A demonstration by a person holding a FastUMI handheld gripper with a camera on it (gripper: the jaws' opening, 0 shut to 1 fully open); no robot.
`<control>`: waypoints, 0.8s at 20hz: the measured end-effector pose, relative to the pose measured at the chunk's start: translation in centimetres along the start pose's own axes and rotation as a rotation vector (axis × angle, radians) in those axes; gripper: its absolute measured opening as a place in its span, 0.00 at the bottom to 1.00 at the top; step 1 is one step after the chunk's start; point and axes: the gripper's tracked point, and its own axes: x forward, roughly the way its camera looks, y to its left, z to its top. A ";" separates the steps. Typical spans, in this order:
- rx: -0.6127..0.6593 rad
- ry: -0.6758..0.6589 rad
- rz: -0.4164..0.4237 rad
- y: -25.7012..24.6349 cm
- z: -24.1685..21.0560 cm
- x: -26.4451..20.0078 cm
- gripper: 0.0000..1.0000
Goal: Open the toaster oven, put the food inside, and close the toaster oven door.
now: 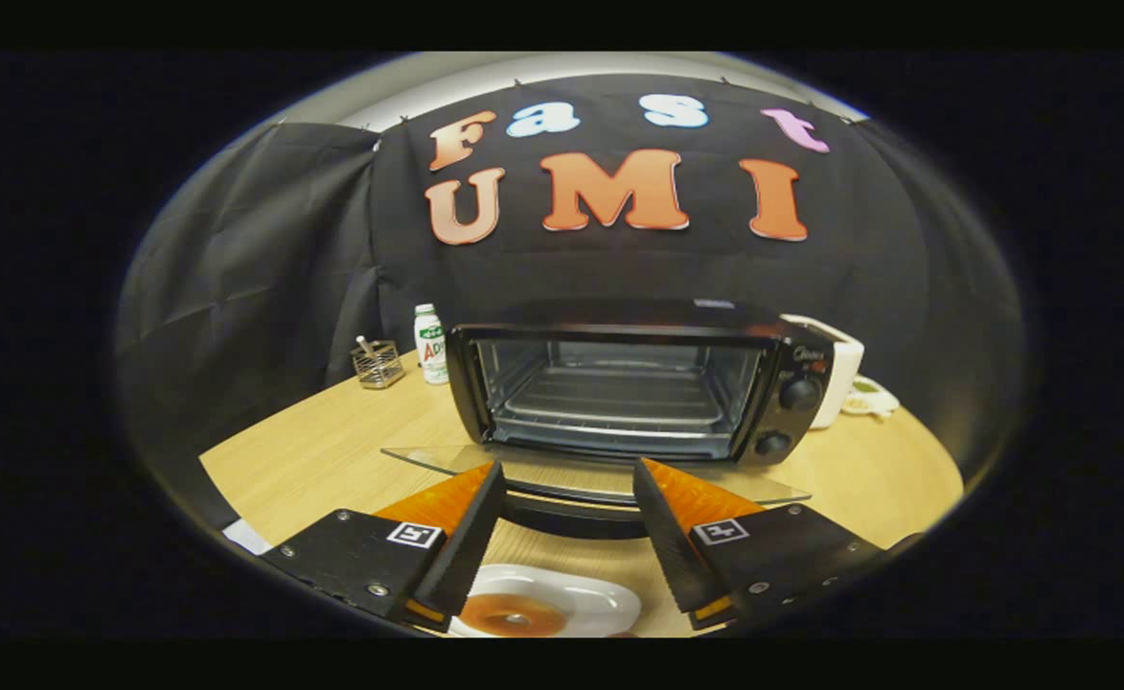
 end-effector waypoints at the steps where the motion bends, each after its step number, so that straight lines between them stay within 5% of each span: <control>1: 0.033 0.037 0.020 0.2 -1.5 -0.1 0.80; 16: 0.038 0.120 0.005 -1.4 -6.5 1.3 0.76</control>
